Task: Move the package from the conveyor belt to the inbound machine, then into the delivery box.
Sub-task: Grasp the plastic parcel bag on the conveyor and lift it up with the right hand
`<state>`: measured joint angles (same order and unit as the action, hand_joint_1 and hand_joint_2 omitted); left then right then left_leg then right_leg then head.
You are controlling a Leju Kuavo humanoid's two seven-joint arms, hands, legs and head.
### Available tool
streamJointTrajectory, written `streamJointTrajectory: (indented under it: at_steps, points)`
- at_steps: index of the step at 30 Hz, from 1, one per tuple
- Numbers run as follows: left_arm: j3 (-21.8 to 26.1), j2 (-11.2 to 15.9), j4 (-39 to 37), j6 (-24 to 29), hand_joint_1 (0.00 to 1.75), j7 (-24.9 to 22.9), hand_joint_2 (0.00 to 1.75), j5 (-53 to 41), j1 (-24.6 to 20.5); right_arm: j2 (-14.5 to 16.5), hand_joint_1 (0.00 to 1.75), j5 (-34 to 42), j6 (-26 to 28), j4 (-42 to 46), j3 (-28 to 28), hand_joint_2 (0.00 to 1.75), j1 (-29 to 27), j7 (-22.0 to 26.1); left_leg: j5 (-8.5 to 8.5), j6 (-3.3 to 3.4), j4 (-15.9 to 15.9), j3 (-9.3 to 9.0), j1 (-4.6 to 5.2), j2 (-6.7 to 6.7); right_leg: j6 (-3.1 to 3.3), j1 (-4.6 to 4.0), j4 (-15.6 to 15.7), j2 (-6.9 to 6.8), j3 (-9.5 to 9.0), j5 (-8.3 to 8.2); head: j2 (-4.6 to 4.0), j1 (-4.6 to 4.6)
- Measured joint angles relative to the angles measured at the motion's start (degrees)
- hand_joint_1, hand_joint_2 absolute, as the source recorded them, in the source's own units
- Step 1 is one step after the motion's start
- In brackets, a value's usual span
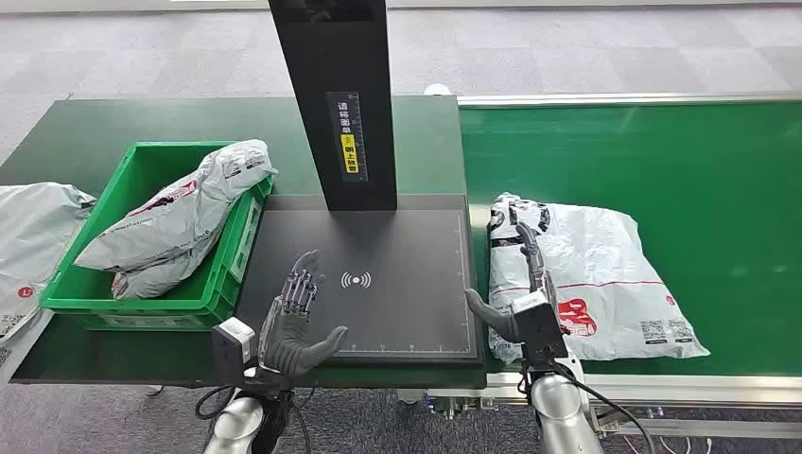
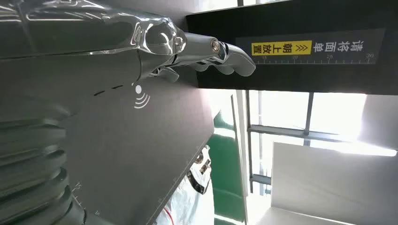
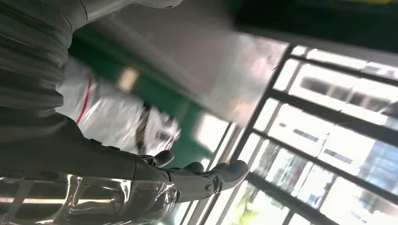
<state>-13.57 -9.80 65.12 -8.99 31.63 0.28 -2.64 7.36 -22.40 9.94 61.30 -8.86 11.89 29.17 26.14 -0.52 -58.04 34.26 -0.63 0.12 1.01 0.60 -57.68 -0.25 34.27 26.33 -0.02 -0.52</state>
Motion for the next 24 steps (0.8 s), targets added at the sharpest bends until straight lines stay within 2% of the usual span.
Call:
streamJointTrajectory:
  at_steps: [3, 6, 10, 15, 17, 21, 24]
  points:
    - [0.0, 0.2, 0.0, 0.0, 0.0, 0.7, 1.75, 0.0, 0.4, -1.7, 0.0, -5.0, 2.4, -3.1, 0.4, 1.75, 2.5, -2.9, 0.0, 0.0, 0.0, 0.01, 0.01, 0.0, 0.0, 0.01, 0.0, 0.0, 0.0, -0.01, 0.0, -0.01]
    - [0.0, 0.5, 0.0, 0.1, 0.0, 1.7, 1.75, 0.5, 0.6, -4.7, 0.0, -9.3, 4.1, -10.7, 1.3, 1.75, 8.4, -5.9, -0.03, 0.03, 0.0, 0.01, 0.02, 0.0, -0.05, 0.03, 0.0, 0.0, -0.01, -0.08, 0.01, -0.01]
    - [0.0, 0.6, -0.1, 0.1, 0.0, 1.5, 1.75, 1.1, 0.6, -8.8, 0.0, -11.3, 4.7, -22.0, 2.7, 1.75, 16.8, -9.4, -0.11, 0.13, -0.1, 0.04, 0.03, -0.08, -0.09, 0.08, 0.0, -0.14, -0.01, -0.13, 0.01, 0.0]
    - [0.0, 0.8, 0.0, 0.2, 0.0, 0.8, 1.75, 1.3, 0.6, -11.6, 0.0, -14.1, 5.1, -30.8, 3.3, 1.75, 21.9, -15.0, -0.1, 0.14, -0.1, 0.05, 0.03, -0.05, -0.09, 0.09, 0.0, -0.09, 0.0, -0.13, 0.01, -0.01]
    - [0.0, 0.9, 0.0, 0.5, 0.0, 0.5, 1.75, 1.3, 0.6, -12.1, 0.0, -15.9, 3.7, -33.5, 3.3, 1.75, 23.3, -19.2, -0.09, 0.14, -0.1, 0.05, 0.02, -0.06, -0.09, 0.09, 0.0, -0.08, 0.02, -0.12, 0.01, -0.01]
    - [0.0, 0.9, 0.0, 0.8, 0.0, -0.1, 1.75, 1.3, 0.7, -12.8, 0.0, -19.8, -2.9, -38.1, 2.4, 1.75, 25.5, -29.8, -0.09, 0.14, -0.1, 0.07, 0.01, -0.09, -0.11, 0.08, 0.0, -0.13, 0.02, -0.11, 0.01, -0.01]
    - [0.0, 0.9, 0.0, 1.1, 0.0, -0.3, 1.75, 1.3, 0.6, -13.1, 0.0, -22.3, -8.5, -40.1, 1.1, 1.75, 26.6, -34.2, -0.09, 0.14, -0.1, 0.05, 0.02, -0.06, -0.11, 0.08, 0.0, -0.09, 0.02, -0.11, 0.0, -0.01]
